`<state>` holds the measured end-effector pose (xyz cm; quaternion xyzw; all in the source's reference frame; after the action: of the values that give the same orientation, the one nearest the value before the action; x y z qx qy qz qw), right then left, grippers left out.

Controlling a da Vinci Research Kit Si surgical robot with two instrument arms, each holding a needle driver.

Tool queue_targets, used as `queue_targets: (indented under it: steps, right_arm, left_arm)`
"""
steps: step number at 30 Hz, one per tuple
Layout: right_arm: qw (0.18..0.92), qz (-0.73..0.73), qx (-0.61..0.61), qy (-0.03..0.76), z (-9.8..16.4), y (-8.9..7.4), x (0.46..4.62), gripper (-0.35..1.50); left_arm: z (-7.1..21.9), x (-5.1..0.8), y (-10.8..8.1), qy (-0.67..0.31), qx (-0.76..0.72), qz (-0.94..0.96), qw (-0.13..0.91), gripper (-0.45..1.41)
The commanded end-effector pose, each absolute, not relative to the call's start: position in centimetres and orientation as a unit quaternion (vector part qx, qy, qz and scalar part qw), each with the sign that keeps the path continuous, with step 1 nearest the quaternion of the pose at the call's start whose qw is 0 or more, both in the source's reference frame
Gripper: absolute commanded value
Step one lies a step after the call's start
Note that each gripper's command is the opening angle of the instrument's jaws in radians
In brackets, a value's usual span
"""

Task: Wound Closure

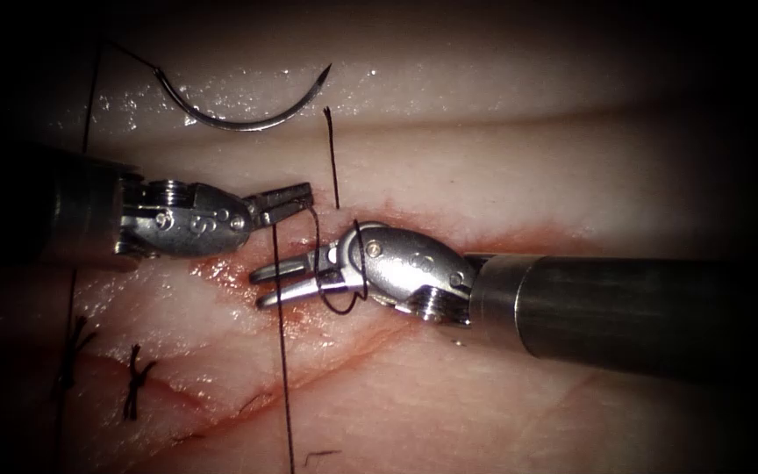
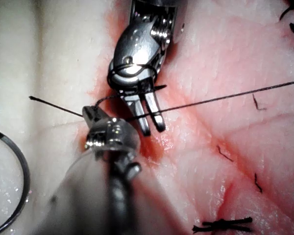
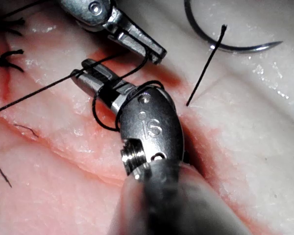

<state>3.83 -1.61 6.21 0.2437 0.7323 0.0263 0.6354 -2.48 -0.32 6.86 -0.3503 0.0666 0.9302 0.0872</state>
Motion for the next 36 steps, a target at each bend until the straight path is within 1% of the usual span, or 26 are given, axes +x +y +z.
queue_targets:
  steps: [1,8,12,14,15,16,18,21,23,25,28,36]
  right_arm:
    - [0.636,0.028,0.243,0.732,6.23,-1.57,3.86,-0.03]
    - [0.636,0.028,0.243,0.732,6.22,-1.57,3.84,-0.05]
    - [0.610,0.039,0.248,0.752,6.21,-1.57,3.85,-0.01]
    - [0.579,0.058,0.251,0.773,6.21,-1.56,3.85,0.09]
    - [0.554,0.077,0.252,0.790,6.22,-1.56,3.86,0.20]
    - [0.547,0.086,0.249,0.795,6.22,-1.55,3.85,0.34]
    - [0.524,0.105,0.241,0.810,6.22,-1.54,3.84,0.47]
    - [0.525,0.120,0.234,0.809,6.23,-1.52,3.84,0.74]
    - [0.525,0.138,0.224,0.810,6.26,-1.48,3.83,0.86]
    - [0.527,0.153,0.212,0.809,6.28,-1.44,3.83,0.88]
    - [0.553,0.200,0.170,0.790,6.35,-1.36,3.81,0.91]
    - [0.621,0.250,0.103,0.735,6.44,-1.20,3.76,0.91]
  left_arm:
    - [6.94,-2.51,-0.35,0.064,-0.349,0.930,0.095,-0.45]
    - [6.91,-2.40,-0.39,0.063,-0.336,0.932,0.116,-0.45]
    - [6.94,-2.42,-0.37,0.062,-0.336,0.932,0.122,-0.45]
    - [6.99,-2.44,-0.38,0.062,-0.336,0.931,0.130,-0.45]
    - [7.04,-2.45,-0.40,0.062,-0.336,0.930,0.135,-0.45]
    - [7.06,-2.46,-0.41,0.063,-0.335,0.930,0.138,-0.45]
    - [7.13,-2.45,-0.44,0.061,-0.336,0.928,0.146,-0.45]
    - [7.20,-2.43,-0.48,0.060,-0.338,0.927,0.154,-0.45]
    - [7.23,-2.42,-0.49,0.060,-0.338,0.926,0.158,-0.45]
    - [7.23,-2.43,-0.50,0.059,-0.338,0.925,0.161,-0.45]
    - [7.22,-2.44,-0.55,0.058,-0.337,0.925,0.167,-0.45]
    - [7.13,-2.54,-0.69,0.063,-0.338,0.921,0.180,-0.45]
